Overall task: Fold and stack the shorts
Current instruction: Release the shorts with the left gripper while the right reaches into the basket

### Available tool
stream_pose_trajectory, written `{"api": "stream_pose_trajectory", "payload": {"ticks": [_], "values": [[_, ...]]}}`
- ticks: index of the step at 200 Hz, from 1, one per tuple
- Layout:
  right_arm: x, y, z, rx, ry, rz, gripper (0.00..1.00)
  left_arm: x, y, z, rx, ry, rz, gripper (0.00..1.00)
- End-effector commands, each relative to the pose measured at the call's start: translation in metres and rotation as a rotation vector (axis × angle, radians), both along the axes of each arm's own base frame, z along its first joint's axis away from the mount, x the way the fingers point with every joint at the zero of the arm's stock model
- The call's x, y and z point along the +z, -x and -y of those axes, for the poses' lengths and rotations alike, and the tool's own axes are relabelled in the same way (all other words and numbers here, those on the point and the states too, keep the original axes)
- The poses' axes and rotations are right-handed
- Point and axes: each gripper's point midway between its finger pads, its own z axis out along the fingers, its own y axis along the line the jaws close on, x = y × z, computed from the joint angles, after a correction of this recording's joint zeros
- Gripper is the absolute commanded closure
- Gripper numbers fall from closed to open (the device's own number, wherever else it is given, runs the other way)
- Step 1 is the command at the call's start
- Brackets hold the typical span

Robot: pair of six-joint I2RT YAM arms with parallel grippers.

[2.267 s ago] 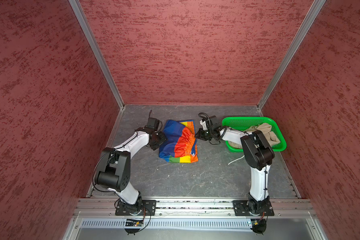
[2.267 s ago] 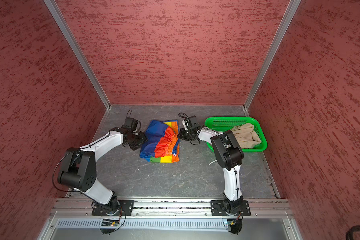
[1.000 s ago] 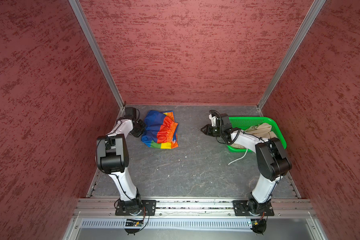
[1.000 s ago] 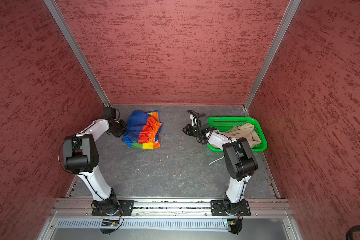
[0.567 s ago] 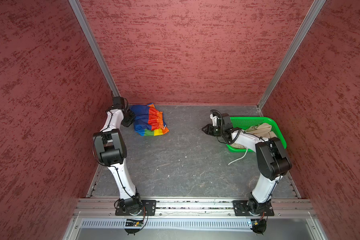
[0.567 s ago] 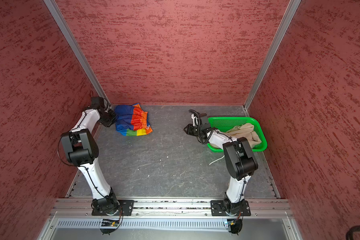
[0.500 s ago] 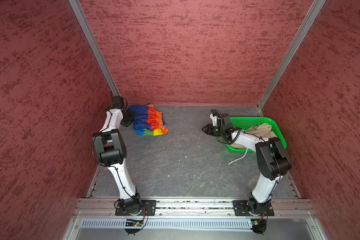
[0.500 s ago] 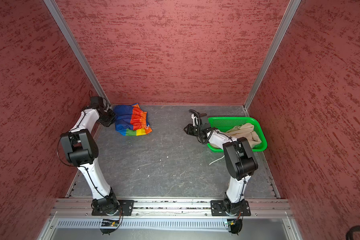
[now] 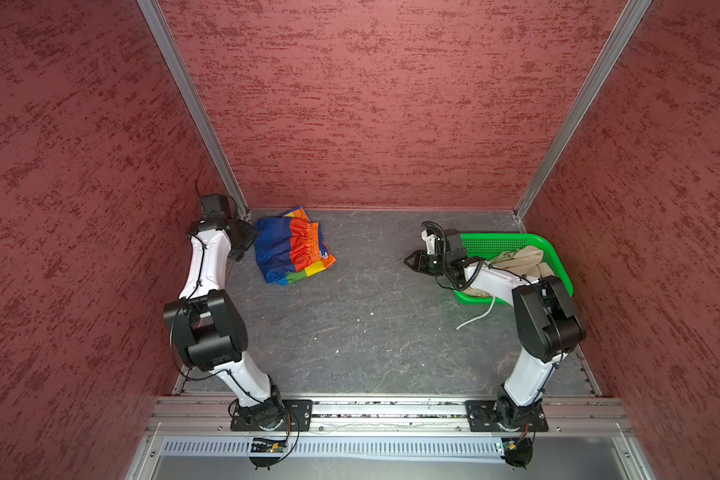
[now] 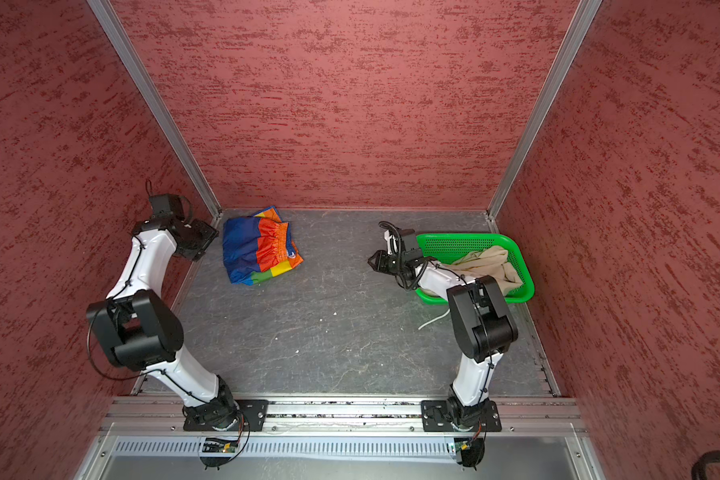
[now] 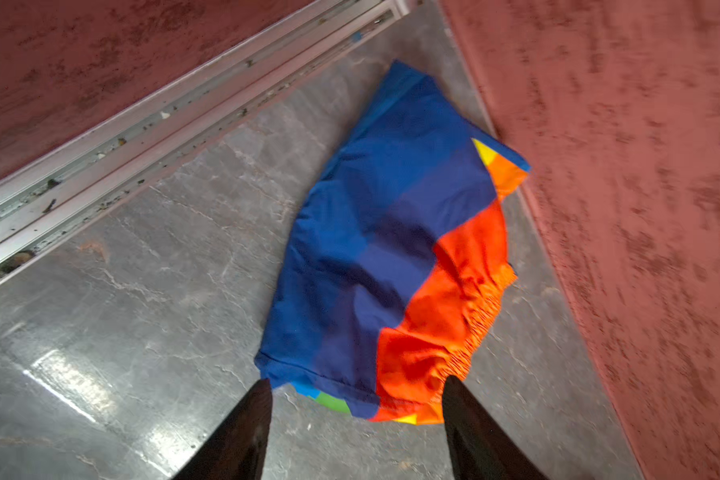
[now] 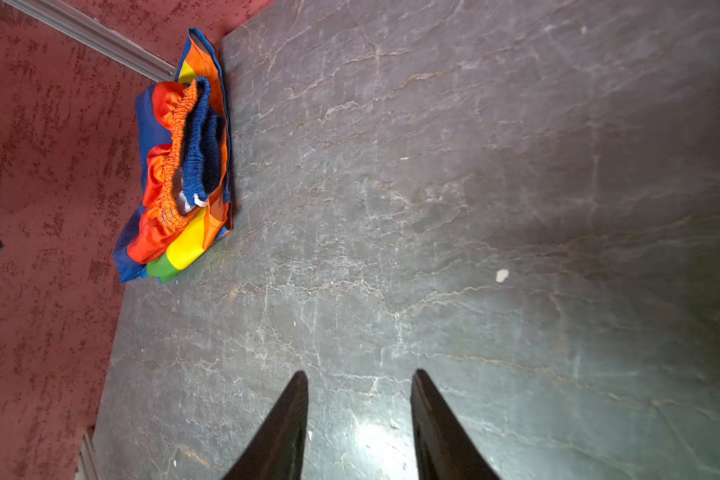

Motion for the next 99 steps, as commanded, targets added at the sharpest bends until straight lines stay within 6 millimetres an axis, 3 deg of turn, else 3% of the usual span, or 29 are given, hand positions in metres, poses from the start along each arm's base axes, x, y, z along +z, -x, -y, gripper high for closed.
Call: {"api": "stream_pose_trajectory", "payload": {"ticks": [1, 18, 20, 22, 25, 41, 63, 86, 99], "values": [[0.046, -0.006, 0.018, -0.06, 0.043, 0.115, 0.42, -0.007, 0.004, 0.042, -0.126, 0.005, 0.006, 0.33], [0.065, -0.005, 0.035, -0.121, 0.089, 0.15, 0.22, -0.009, 0.008, 0.084, -0.253, -0.001, 0.02, 0.37], [0.066, -0.005, 0.038, -0.13, 0.096, 0.149, 0.17, -0.008, 0.008, 0.09, -0.271, -0.002, 0.026, 0.38], [0.068, -0.005, 0.04, -0.138, 0.103, 0.154, 0.06, -0.009, 0.009, 0.095, -0.29, -0.006, 0.027, 0.38], [0.07, -0.004, 0.044, -0.149, 0.113, 0.158, 0.02, -0.007, 0.01, 0.103, -0.316, -0.01, 0.035, 0.39], [0.078, -0.002, 0.07, -0.239, 0.178, 0.16, 0.01, -0.001, 0.016, 0.137, -0.437, -0.08, 0.07, 0.4], [0.08, 0.008, 0.109, -0.377, 0.247, 0.133, 0.01, 0.014, 0.025, 0.168, -0.546, -0.161, 0.157, 0.32], [0.079, 0.023, 0.14, -0.462, 0.283, 0.093, 0.01, 0.029, 0.028, 0.18, -0.583, -0.167, 0.287, 0.25], [0.072, 0.031, 0.158, -0.511, 0.326, 0.058, 0.01, 0.031, 0.03, 0.18, -0.589, -0.159, 0.334, 0.26]]}}
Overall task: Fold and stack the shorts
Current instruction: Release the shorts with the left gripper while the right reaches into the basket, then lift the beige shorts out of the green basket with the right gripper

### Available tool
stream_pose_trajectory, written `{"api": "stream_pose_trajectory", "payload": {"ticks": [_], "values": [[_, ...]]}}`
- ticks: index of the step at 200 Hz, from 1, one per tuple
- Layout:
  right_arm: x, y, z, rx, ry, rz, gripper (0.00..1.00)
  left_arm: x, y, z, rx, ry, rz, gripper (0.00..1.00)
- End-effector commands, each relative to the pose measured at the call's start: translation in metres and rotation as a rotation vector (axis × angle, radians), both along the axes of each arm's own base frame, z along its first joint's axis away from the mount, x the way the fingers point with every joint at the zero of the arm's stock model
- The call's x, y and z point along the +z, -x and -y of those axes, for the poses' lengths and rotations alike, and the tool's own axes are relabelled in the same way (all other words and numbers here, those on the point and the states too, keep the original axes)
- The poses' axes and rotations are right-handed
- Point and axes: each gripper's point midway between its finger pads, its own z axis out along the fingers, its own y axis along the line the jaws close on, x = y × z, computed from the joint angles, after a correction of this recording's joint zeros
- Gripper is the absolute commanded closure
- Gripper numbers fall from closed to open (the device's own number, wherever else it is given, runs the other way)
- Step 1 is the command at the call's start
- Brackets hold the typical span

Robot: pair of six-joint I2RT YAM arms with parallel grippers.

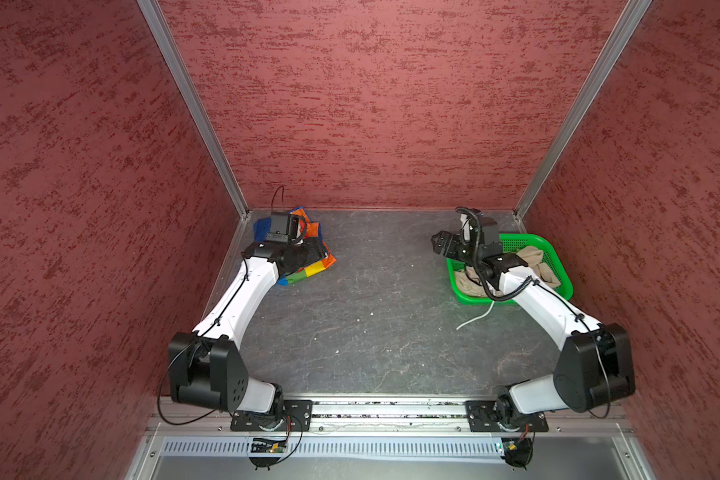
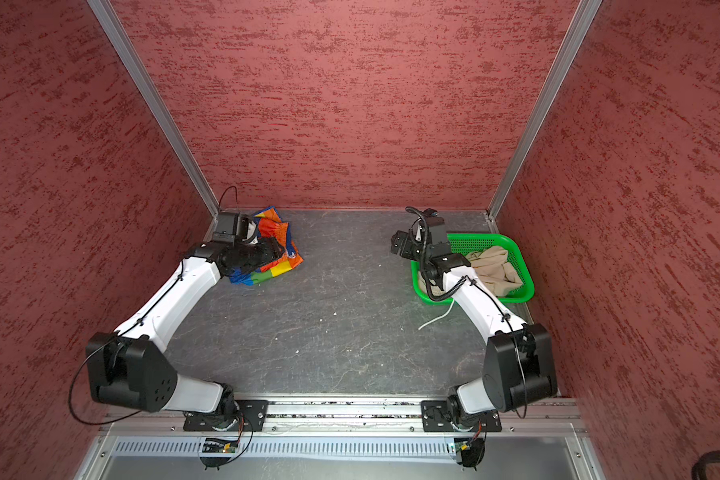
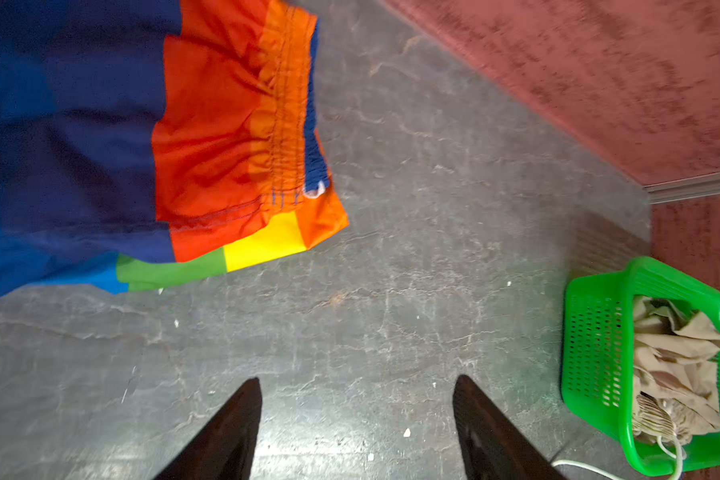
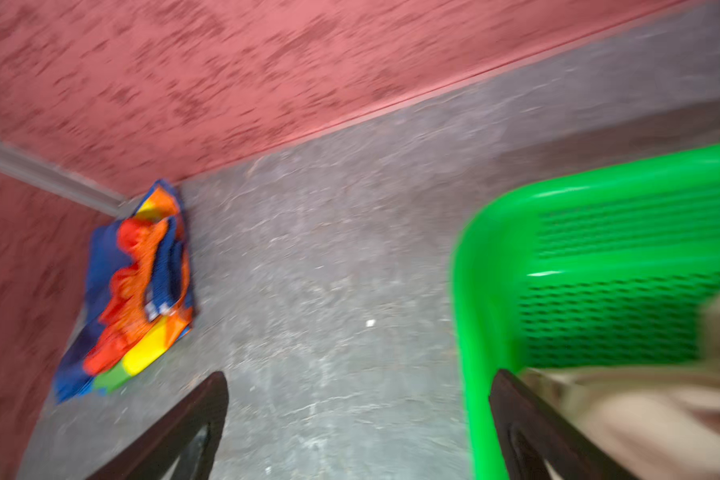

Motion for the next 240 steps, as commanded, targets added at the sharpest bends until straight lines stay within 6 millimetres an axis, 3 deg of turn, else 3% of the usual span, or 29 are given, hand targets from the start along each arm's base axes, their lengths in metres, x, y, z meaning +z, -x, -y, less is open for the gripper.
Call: {"api": "stream_pose_trajectory", "payload": {"ticks": [1, 40, 73, 89, 113, 124, 131, 147, 156, 177, 200, 222, 240], "values": [[-0.023, 0.023, 0.046, -0.164, 0.094, -0.113, 0.01, 0.031, -0.013, -0.003, -0.025, -0.004, 0.197, 0.27], [-0.05, 0.041, 0.105, -0.329, 0.132, -0.237, 0.01, 0.02, -0.01, -0.001, -0.042, 0.027, 0.256, 0.28], [-0.076, 0.047, 0.142, -0.423, 0.148, -0.33, 0.01, -0.01, -0.011, -0.005, -0.03, 0.05, 0.222, 0.3], [-0.101, 0.049, 0.147, -0.433, 0.152, -0.412, 0.01, -0.023, -0.01, -0.002, -0.037, 0.077, 0.208, 0.3], [-0.127, 0.046, 0.135, -0.409, 0.074, -0.466, 0.06, -0.03, -0.008, 0.006, -0.063, 0.132, 0.192, 0.3], [-0.136, 0.039, 0.126, -0.393, 0.013, -0.466, 0.14, -0.03, -0.01, 0.01, -0.076, 0.15, 0.189, 0.31], [-0.138, 0.033, 0.12, -0.374, -0.025, -0.452, 0.29, -0.029, -0.01, 0.012, -0.079, 0.159, 0.19, 0.31], [-0.13, 0.013, 0.11, -0.343, -0.094, -0.39, 0.83, -0.029, -0.011, 0.014, -0.083, 0.173, 0.182, 0.31], [-0.12, 0.002, 0.11, -0.339, -0.093, -0.361, 1.0, -0.031, -0.01, 0.017, -0.097, 0.19, 0.176, 0.33], [-0.073, -0.021, 0.122, -0.35, -0.031, -0.276, 1.0, -0.028, -0.007, 0.03, -0.148, 0.251, 0.183, 0.36], [0.006, -0.034, 0.132, -0.359, 0.033, -0.133, 1.0, -0.024, -0.003, 0.042, -0.183, 0.267, 0.187, 0.38], [0.083, -0.026, 0.133, -0.357, 0.07, 0.007, 1.0, -0.02, 0.001, 0.055, -0.208, 0.262, 0.183, 0.38], [0.148, -0.008, 0.11, -0.307, 0.126, 0.143, 1.0, -0.014, 0.004, 0.064, -0.22, 0.254, 0.181, 0.36]]}}
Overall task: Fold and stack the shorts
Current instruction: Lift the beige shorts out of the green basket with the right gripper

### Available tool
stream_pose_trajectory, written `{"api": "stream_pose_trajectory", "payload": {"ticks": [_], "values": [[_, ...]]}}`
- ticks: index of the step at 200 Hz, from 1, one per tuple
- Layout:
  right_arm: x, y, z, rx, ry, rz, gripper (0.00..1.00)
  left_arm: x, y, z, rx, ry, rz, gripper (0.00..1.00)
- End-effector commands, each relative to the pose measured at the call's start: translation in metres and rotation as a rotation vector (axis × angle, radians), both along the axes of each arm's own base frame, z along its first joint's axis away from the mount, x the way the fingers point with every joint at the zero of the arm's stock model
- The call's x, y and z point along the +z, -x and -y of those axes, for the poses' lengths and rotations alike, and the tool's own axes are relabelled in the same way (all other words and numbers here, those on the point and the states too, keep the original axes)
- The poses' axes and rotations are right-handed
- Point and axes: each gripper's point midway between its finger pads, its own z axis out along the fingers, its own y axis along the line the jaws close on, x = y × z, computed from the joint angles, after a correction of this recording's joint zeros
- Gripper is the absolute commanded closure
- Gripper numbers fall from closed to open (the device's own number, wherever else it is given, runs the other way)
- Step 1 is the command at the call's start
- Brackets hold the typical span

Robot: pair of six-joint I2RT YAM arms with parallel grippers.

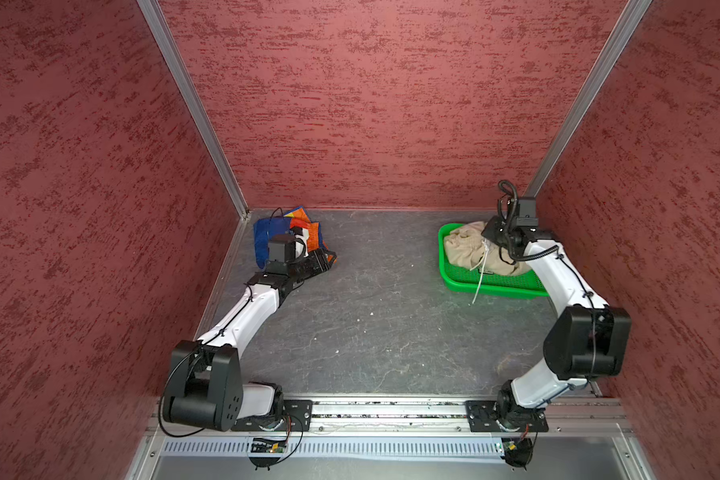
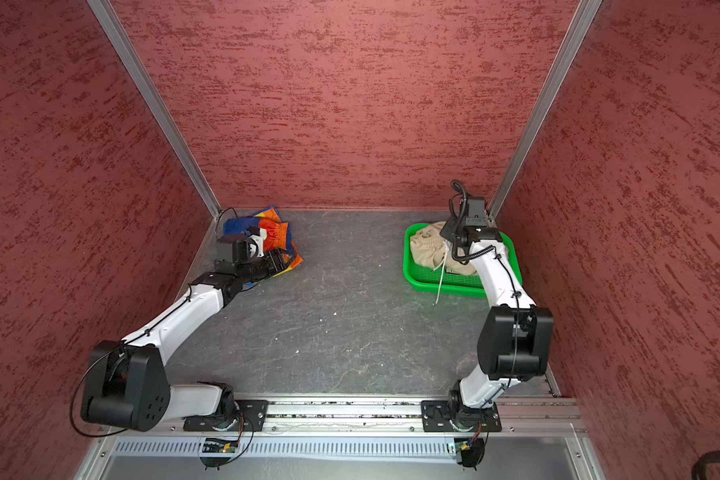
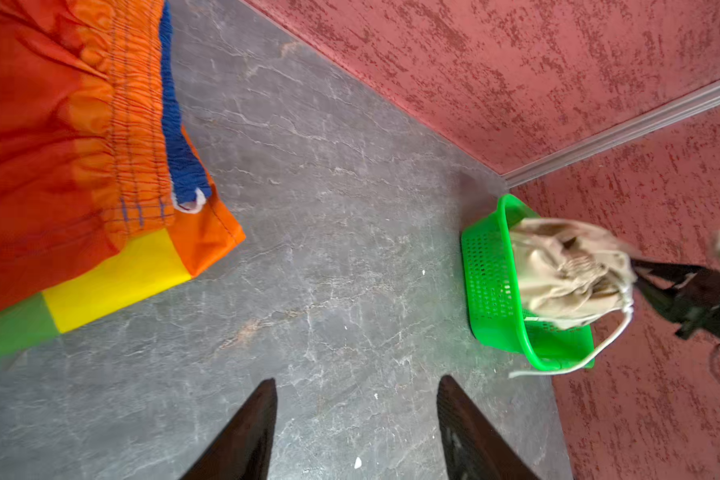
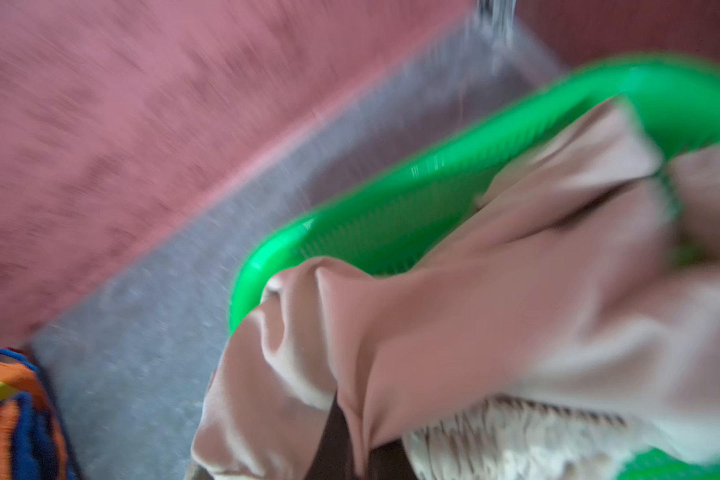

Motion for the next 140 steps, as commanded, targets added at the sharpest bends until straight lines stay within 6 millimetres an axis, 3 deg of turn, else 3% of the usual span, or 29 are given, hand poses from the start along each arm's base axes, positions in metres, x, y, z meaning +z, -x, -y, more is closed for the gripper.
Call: {"api": "stream_pose_trajectory", "payload": {"ticks": [1, 20, 34, 59, 76, 97, 108, 121, 140], "values": [[0.094, 0.032, -0.018, 0.038, 0.122, 0.165, 1.0, 0.017, 0.002, 0.015, -0.033, 0.011, 0.027, 0.36], [0.139, 0.052, -0.068, 0.167, 0.173, 0.275, 1.0, 0.031, 0.003, 0.025, -0.049, 0.025, 0.04, 0.31], [0.159, 0.066, -0.11, 0.274, 0.191, 0.345, 1.0, 0.047, 0.005, 0.032, -0.062, 0.043, 0.049, 0.24], [0.167, 0.082, -0.172, 0.462, 0.15, 0.395, 1.0, 0.084, 0.016, 0.046, -0.108, 0.069, 0.109, 0.16], [0.152, 0.088, -0.21, 0.561, 0.134, 0.384, 1.0, 0.1, 0.024, 0.047, -0.107, 0.078, 0.14, 0.13], [0.116, 0.095, -0.254, 0.681, 0.114, 0.335, 0.98, 0.105, 0.034, 0.034, -0.056, 0.052, 0.149, 0.11], [0.092, 0.097, -0.273, 0.75, 0.091, 0.287, 0.82, 0.104, 0.038, 0.025, -0.02, 0.032, 0.153, 0.1], [0.06, 0.097, -0.287, 0.799, 0.058, 0.218, 0.44, 0.102, 0.04, 0.015, 0.015, 0.015, 0.151, 0.08], [0.032, 0.096, -0.286, 0.795, 0.065, 0.16, 0.32, 0.094, 0.043, 0.01, 0.027, -0.017, 0.12, 0.08]]}}
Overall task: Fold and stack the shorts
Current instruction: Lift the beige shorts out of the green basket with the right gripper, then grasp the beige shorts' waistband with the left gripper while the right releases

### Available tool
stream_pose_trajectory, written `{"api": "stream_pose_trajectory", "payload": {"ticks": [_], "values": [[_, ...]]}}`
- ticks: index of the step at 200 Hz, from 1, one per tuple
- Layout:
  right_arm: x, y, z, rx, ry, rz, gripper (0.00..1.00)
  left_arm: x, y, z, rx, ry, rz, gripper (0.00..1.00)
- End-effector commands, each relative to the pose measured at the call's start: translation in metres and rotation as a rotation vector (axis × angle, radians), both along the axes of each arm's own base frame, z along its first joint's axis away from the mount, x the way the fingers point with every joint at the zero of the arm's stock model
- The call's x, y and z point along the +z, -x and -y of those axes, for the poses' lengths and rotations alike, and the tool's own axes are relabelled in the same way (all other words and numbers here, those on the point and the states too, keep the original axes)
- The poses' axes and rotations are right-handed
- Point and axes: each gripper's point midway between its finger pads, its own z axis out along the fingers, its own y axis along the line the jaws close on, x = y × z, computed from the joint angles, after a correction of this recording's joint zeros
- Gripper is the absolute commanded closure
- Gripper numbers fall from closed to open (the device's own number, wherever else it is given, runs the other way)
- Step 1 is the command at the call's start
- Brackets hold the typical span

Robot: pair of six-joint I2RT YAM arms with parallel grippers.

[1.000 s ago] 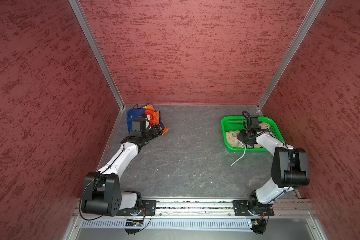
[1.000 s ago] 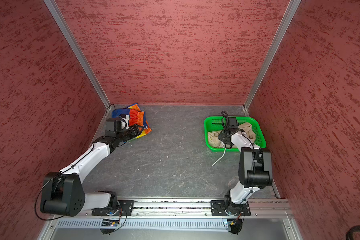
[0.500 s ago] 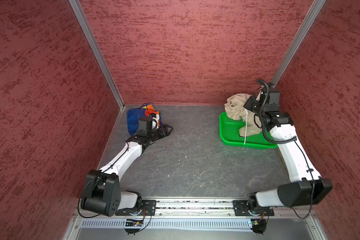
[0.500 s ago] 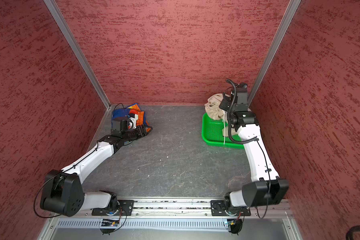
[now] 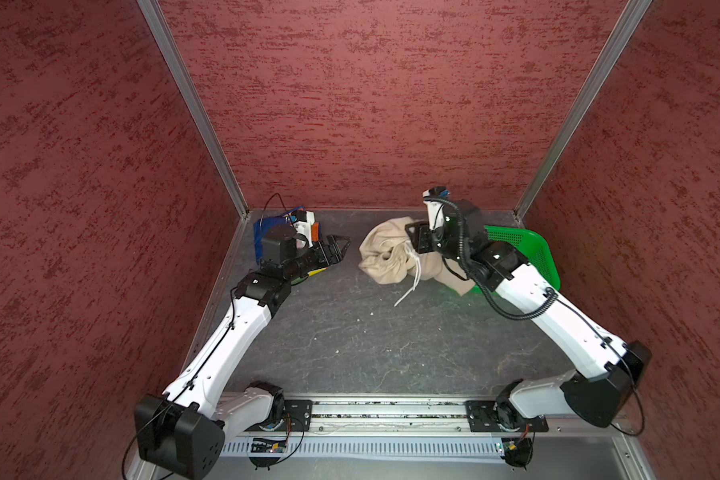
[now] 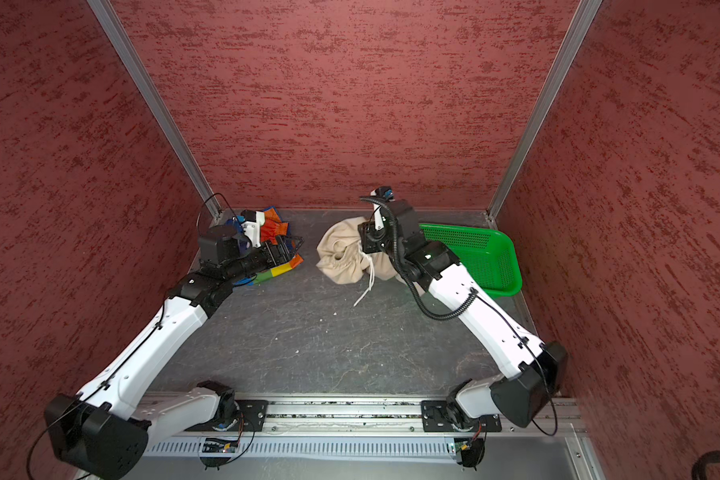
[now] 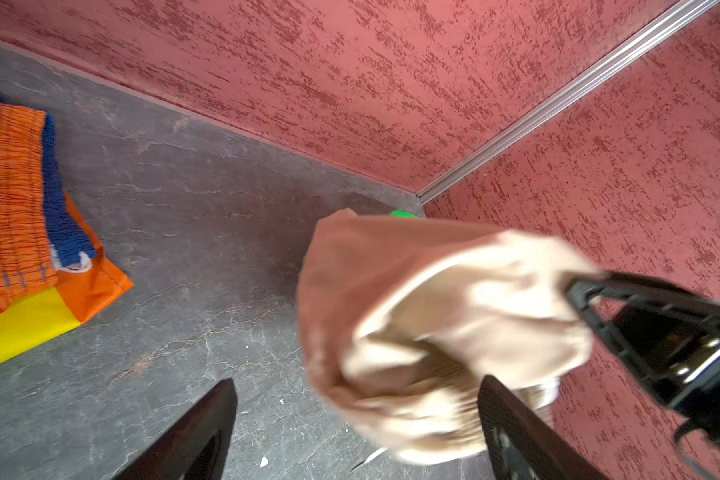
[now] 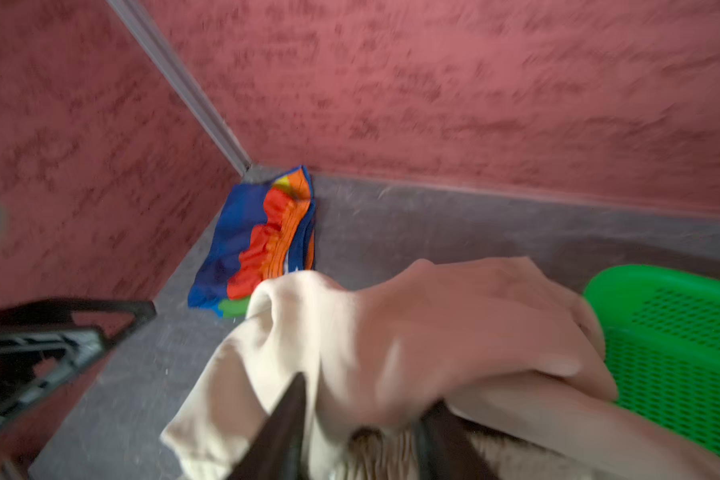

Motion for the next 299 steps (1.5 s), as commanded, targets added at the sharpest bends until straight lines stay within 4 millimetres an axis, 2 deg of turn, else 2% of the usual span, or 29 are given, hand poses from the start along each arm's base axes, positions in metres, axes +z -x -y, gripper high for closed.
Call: {"api": "stream_pose_trajectory", "payload": {"ticks": [1, 14, 33, 53, 69, 91, 111, 122, 137, 151, 176, 200, 220, 231, 256, 282, 299], "values": [[-0.014, 0.002, -0.007, 0.033, -0.022, -0.024, 0.31, -0.024, 0.002, -0.014, 0.059, -0.062, -0.078, 0.08], [-0.026, -0.001, 0.0, -0.004, 0.014, -0.027, 0.23, -0.036, 0.001, -0.014, 0.056, -0.084, -0.118, 0.08], [-0.03, -0.002, 0.016, -0.067, 0.044, 0.002, 0.17, -0.057, -0.004, -0.007, 0.033, -0.085, -0.185, 0.09], [-0.034, -0.003, 0.04, -0.151, 0.059, 0.023, 0.15, -0.076, -0.009, 0.011, -0.02, -0.09, -0.233, 0.1], [-0.041, -0.005, 0.06, -0.217, 0.05, 0.012, 0.16, -0.09, -0.015, 0.034, -0.084, -0.114, -0.272, 0.13], [-0.051, -0.008, 0.086, -0.281, 0.003, -0.034, 0.2, -0.11, -0.008, 0.072, -0.213, -0.209, -0.328, 0.26], [-0.067, -0.01, 0.11, -0.337, -0.04, -0.097, 0.23, -0.132, 0.013, 0.098, -0.319, -0.29, -0.369, 0.47], [-0.077, -0.01, 0.121, -0.367, -0.065, -0.13, 0.23, -0.14, 0.026, 0.11, -0.367, -0.338, -0.374, 0.51], [-0.084, -0.01, 0.128, -0.372, -0.108, -0.151, 0.23, -0.148, 0.044, 0.126, -0.442, -0.394, -0.365, 0.5], [-0.089, -0.012, 0.134, -0.381, -0.128, -0.159, 0.24, -0.157, 0.056, 0.14, -0.509, -0.434, -0.36, 0.41], [-0.089, -0.014, 0.132, -0.367, -0.154, -0.167, 0.25, -0.174, 0.061, 0.158, -0.57, -0.535, -0.386, 0.26], [-0.092, -0.015, 0.134, -0.371, -0.15, -0.168, 0.25, -0.19, 0.061, 0.181, -0.622, -0.615, -0.383, 0.23], [-0.097, -0.012, 0.134, -0.362, -0.163, -0.181, 0.25, -0.205, 0.054, 0.19, -0.625, -0.7, -0.38, 0.23], [-0.099, -0.011, 0.136, -0.362, -0.158, -0.183, 0.25, -0.212, 0.048, 0.193, -0.626, -0.733, -0.372, 0.27], [-0.105, -0.009, 0.143, -0.378, -0.15, -0.196, 0.25, -0.224, 0.033, 0.188, -0.595, -0.829, -0.365, 0.33], [-0.109, -0.007, 0.147, -0.382, -0.162, -0.195, 0.25, -0.227, 0.016, 0.181, -0.517, -0.904, -0.347, 0.34], [-0.113, -0.006, 0.149, -0.392, -0.17, -0.21, 0.25, -0.22, 0.01, 0.18, -0.482, -0.925, -0.322, 0.35]]}}
